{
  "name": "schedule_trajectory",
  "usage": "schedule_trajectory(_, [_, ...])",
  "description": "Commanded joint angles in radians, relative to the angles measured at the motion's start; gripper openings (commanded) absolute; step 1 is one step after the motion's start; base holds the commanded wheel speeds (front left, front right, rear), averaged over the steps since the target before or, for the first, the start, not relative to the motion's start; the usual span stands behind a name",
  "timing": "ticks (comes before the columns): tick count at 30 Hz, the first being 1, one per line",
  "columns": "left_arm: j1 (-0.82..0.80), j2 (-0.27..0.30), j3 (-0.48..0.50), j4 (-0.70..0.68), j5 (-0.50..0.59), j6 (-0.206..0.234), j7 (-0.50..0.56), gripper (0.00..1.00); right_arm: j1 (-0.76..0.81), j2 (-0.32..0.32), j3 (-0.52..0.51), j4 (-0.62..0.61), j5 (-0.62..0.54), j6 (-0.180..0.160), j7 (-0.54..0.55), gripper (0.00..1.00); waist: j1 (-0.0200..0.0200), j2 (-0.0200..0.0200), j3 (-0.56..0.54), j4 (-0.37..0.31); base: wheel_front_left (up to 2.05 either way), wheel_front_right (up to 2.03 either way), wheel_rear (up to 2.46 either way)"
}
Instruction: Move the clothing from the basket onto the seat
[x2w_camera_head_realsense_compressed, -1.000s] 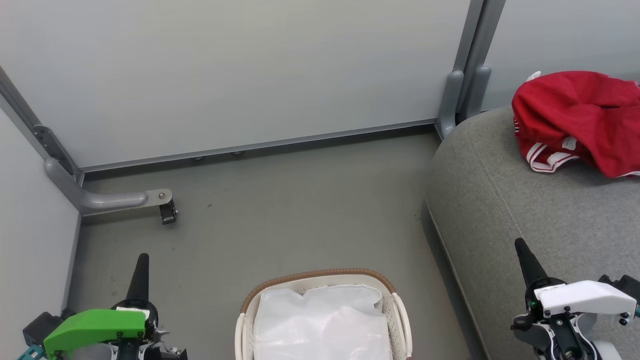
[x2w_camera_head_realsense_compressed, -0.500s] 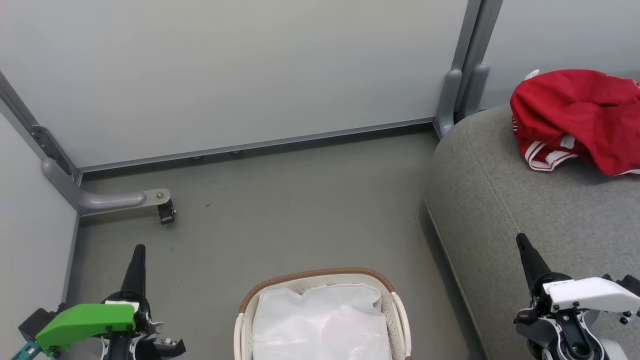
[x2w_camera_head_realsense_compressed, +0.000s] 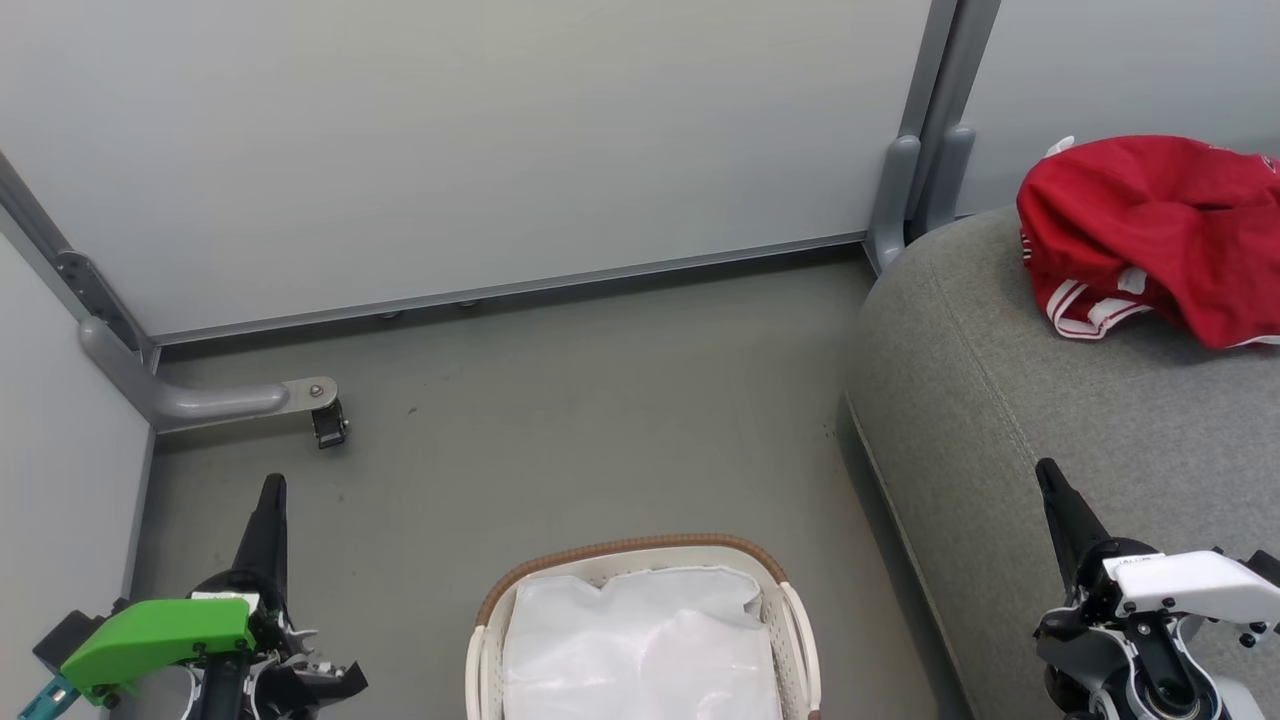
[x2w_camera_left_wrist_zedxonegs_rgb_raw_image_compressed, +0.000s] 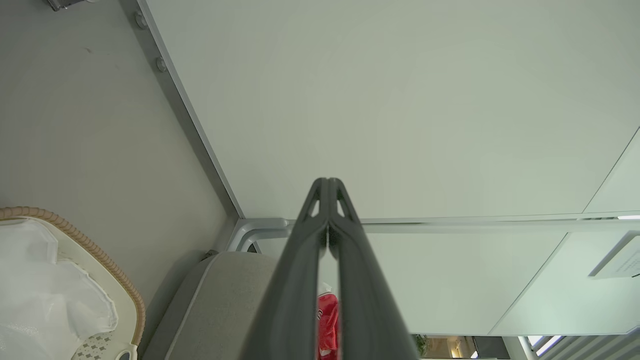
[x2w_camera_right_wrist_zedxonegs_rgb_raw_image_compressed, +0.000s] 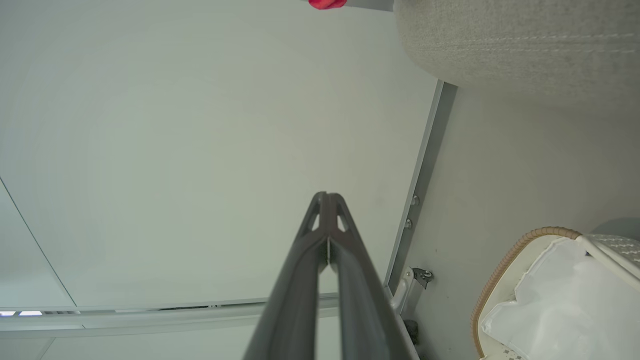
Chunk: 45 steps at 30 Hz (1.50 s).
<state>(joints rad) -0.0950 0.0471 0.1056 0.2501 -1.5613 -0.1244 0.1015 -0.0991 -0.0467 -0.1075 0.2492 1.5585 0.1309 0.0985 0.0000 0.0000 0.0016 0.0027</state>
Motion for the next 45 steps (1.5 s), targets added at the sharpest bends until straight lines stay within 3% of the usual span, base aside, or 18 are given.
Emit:
schedule_trajectory(1, [-0.017, 0.006, 0.007, -0.005, -0.019, -0.009, 0.006, 0.00, -0.013, -0.006, -0.004, -0.005, 0.021, 0.000, 0.009, 0.00, 0.0000, 0.0000, 0.000, 0.000, 0.00, 0.00, 0.00])
schedule_trajectory(45, [-0.020, 0.006, 0.011, -0.006, -0.053, -0.010, 0.016, 0.00, -0.013, -0.006, -0.009, -0.007, 0.056, 0.000, 0.019, 0.00, 0.0000, 0.0000, 0.001, -0.003, 0.00, 0.00, 0.00])
